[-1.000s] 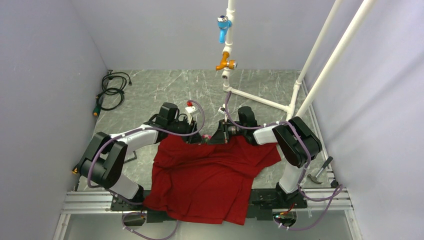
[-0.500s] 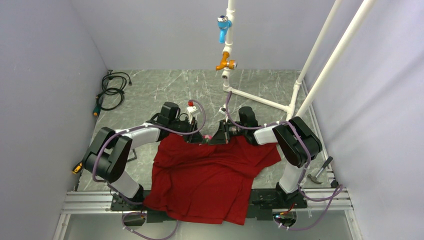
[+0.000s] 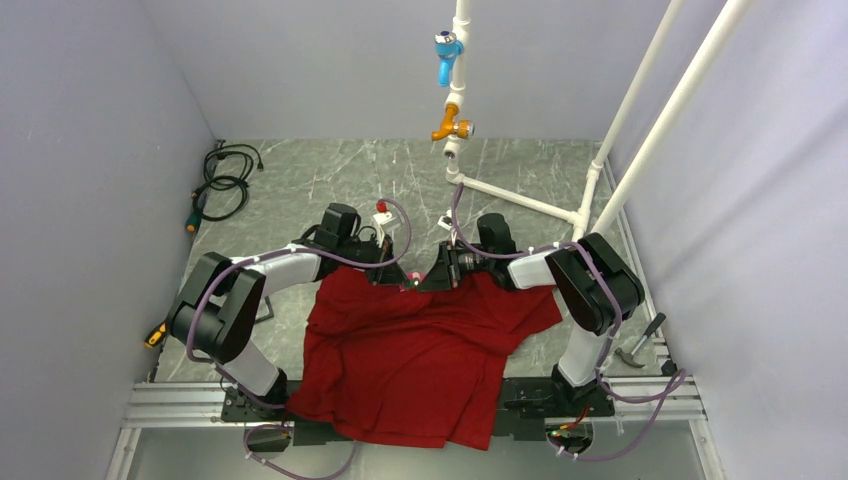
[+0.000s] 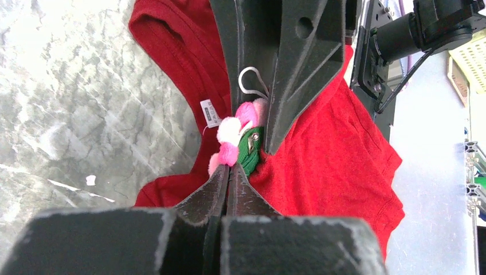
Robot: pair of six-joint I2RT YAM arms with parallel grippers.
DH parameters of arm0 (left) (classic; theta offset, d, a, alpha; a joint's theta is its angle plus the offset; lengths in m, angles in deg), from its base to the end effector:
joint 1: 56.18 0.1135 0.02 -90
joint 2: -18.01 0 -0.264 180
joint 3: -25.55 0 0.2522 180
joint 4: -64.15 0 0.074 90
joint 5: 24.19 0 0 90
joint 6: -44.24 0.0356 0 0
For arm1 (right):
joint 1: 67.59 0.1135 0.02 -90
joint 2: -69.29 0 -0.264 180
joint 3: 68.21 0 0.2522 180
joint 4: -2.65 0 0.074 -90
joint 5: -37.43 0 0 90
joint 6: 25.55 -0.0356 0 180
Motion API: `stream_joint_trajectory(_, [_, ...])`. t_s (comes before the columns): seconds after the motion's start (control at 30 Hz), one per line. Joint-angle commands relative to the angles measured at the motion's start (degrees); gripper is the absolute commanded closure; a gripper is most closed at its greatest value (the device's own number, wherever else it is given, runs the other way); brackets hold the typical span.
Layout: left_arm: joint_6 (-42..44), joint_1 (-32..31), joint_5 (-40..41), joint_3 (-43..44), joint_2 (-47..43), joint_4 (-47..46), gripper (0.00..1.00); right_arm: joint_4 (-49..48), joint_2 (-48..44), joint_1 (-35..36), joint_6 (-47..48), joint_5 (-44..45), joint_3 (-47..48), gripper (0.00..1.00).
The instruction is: Remove the brooch from the garment
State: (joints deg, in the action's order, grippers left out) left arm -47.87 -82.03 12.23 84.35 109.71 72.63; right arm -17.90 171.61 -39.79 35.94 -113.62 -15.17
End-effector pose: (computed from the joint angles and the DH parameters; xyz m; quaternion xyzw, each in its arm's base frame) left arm 0.2674 -0.1614 0.1775 0.3489 0.7580 -0.4874 0.2574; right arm 0.2693 0.1772 0.1364 -0.2542 0.7428 0.5924 0.1808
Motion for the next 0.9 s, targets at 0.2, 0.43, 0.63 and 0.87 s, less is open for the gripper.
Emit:
stream_joint_trajectory(0.2, [3.7, 0.7, 6.1, 1.4, -3.0, 3.2, 1.00, 4.4, -1.2, -0.1, 5.2, -1.6, 2.2, 0.52])
stream_joint_trajectory(0.43, [6.7, 0.8, 11.1, 2.3, -4.0, 7.6, 1.00, 7.7, -1.6, -0.2, 7.4, -1.4, 2.0, 0.48])
stream_joint_trajectory(0.63, [9.1, 0.8, 14.7, 1.8, -5.3, 9.6, 1.00, 9.0, -1.8, -0.3, 8.4, -1.8, 1.9, 0.48])
stream_joint_trajectory(0.87, [10.5, 0.9, 16.0, 1.1, -6.1, 11.5, 1.00, 9.7, -2.5, -0.8, 9.2, -2.1, 1.2, 0.48])
